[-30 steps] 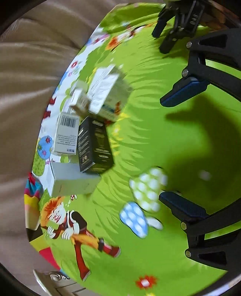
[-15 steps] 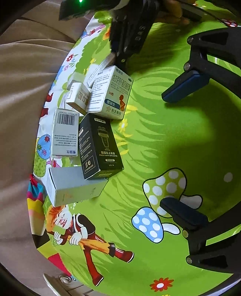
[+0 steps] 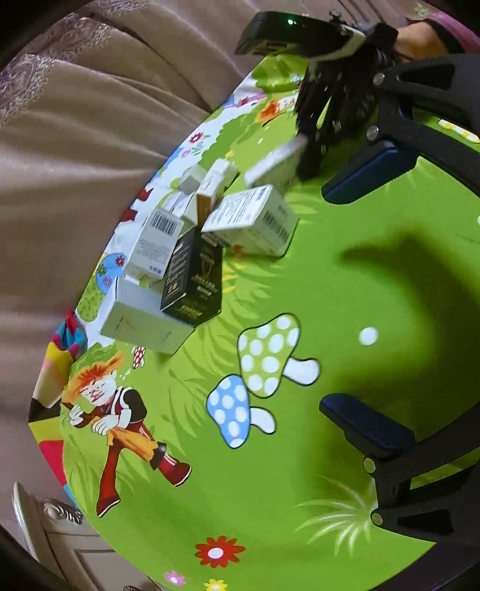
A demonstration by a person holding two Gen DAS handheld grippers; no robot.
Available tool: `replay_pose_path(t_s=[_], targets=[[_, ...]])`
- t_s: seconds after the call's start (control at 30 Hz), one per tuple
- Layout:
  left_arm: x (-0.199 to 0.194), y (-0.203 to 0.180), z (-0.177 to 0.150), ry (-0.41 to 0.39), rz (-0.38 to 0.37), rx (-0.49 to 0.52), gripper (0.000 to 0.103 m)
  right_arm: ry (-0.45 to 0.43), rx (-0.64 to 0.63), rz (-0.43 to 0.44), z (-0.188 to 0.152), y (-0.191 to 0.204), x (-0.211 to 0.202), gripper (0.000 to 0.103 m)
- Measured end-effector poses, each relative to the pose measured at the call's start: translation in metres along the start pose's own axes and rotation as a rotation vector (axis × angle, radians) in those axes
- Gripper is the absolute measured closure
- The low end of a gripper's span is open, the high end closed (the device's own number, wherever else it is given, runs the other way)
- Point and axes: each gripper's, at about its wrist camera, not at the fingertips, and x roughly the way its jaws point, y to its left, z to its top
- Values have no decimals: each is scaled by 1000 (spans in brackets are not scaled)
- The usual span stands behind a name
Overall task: Organize rigid objects
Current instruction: 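Grasp a white box with the right gripper while the left gripper grasps another white box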
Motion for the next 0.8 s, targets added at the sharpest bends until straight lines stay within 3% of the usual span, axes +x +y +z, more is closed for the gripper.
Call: replay_pose_path(t_s=[0.13, 0.23, 0.43, 0.67, 0.7, 0.73, 0.77, 0.8], targets=[[-16, -6, -4, -57, 11, 20, 0, -9, -100, 38, 9, 40, 9, 75], [-30, -14, -2, -87, 19, 92, 0, -45, -147, 66, 9, 54, 1, 75], [-10, -32, 19, -53, 65, 222, 0, 7, 91, -74, -31, 2, -26, 75], [74, -83, 43, 53, 202, 609, 0, -5, 230, -97, -86, -26, -69, 75], [80, -88, 42, 63, 188, 646, 4, -14, 238, -97, -90, -27, -72, 75], [81, -90, 42, 55, 162, 657, 19, -27, 244, -95, -94, -29, -74, 75], [80, -92, 41, 55, 126, 654, 36, -41, 250, -90, -97, -31, -76, 75], [77, -95, 40, 89, 71, 620, 61, -52, 259, -87, -99, -33, -77, 75]])
